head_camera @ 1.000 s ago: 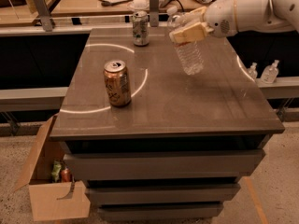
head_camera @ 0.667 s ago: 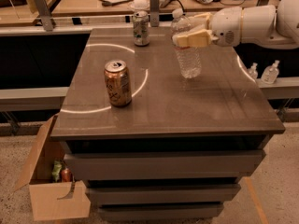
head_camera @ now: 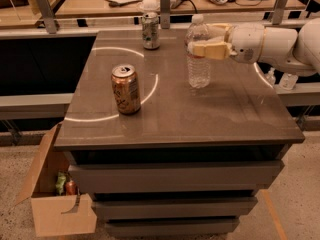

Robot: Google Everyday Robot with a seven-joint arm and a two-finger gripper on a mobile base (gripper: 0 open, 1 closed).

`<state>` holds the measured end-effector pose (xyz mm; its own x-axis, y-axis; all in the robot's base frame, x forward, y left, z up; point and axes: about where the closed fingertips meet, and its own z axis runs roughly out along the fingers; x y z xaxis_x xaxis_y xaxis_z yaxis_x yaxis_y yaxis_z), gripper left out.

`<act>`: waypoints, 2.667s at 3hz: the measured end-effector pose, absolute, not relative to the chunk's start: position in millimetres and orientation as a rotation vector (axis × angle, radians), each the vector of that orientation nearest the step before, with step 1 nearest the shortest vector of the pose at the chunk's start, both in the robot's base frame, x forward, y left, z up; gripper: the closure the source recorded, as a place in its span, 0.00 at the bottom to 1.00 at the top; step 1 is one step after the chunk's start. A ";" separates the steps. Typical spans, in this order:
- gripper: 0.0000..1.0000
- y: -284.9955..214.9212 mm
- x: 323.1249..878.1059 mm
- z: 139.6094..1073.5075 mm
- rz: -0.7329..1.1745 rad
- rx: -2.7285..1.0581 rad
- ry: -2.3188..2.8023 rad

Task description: Place water bottle upright

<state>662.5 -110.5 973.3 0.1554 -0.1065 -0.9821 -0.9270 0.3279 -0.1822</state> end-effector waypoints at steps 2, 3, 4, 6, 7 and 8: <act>0.22 -117.3 658.6 957.6 0.826 -1.041 1.279; 0.01 -120.3 657.8 953.7 0.831 -1.025 1.281; 0.00 -128.1 655.1 953.1 0.822 -1.014 1.282; 0.00 -150.3 638.1 947.3 0.765 -0.997 1.350; 0.00 -174.0 620.3 939.3 0.692 -0.973 1.437; 0.00 -173.9 620.3 939.3 0.692 -0.973 1.437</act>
Offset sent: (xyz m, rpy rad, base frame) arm -0.0062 -0.0186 -0.0267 0.0599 0.0374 -0.0234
